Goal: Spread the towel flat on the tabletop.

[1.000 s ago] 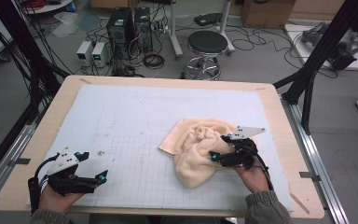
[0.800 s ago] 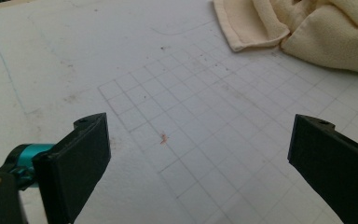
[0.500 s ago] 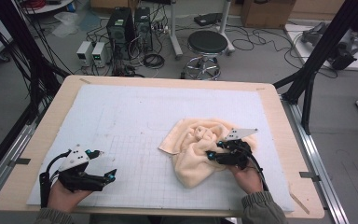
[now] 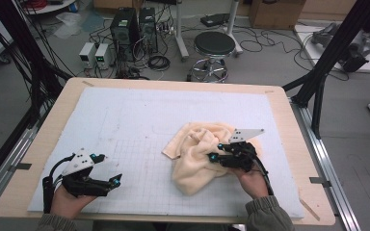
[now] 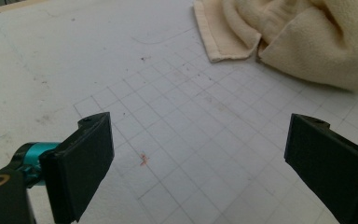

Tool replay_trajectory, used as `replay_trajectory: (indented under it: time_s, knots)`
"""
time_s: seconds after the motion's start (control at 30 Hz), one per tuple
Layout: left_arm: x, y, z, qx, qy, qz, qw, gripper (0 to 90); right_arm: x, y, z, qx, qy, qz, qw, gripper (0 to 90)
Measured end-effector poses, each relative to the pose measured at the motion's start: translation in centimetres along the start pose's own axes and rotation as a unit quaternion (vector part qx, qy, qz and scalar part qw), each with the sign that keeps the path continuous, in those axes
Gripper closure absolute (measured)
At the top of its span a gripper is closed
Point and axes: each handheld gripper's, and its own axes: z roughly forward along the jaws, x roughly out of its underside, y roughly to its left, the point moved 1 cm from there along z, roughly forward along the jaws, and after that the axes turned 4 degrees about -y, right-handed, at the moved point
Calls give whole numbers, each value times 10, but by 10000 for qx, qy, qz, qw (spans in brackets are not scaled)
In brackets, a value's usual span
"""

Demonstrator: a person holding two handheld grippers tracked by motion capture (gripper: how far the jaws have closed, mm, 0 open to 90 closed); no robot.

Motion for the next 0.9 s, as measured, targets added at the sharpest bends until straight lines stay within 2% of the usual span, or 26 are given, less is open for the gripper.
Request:
replay_trajectory:
  time_s: [0.07, 0.1, 0.2, 0.47, 0.53, 0.67, 0.77, 0.8, 0.87, 0.9]
  knots:
    - [0, 0, 0, 7, -7, -1, 10000, 87, -6, 4, 3, -68, -44, -41, 10000, 681]
    - [0, 0, 0, 4, -5, 20, 10000, 87, -17, 11, 9, -181, -49, -210, 9996, 682]
    - [-1, 0, -1, 18, -33, 4, 10000, 87, -35, 23, 18, -380, -59, -356, 9986, 682]
    - [-5, -4, -3, 118, -170, 94, 9997, 88, -75, 47, 37, -916, -305, -501, 9941, 681]
    - [-7, -7, -3, 170, -217, 124, 9995, 89, -82, 54, 42, -1031, -248, -586, 9926, 680]
    - [-9, -11, -1, 278, -230, 198, 9992, 90, -78, 59, 60, -1079, 62, -660, 9920, 662]
    - [-11, -14, 5, 382, -193, 223, 9988, 91, -59, 54, 81, -973, 498, -692, 9916, 622]
    - [-12, -15, 8, 416, -173, 246, 9987, 94, -53, 54, 85, -902, 561, -696, 9919, 607]
    - [-13, -17, 11, 453, -171, 256, 9985, 107, -48, 52, 86, -897, 530, -673, 9923, 592]
    - [-15, -21, 18, 549, -133, 297, 9980, 117, -45, 48, 82, -934, 350, -474, 9939, 500]
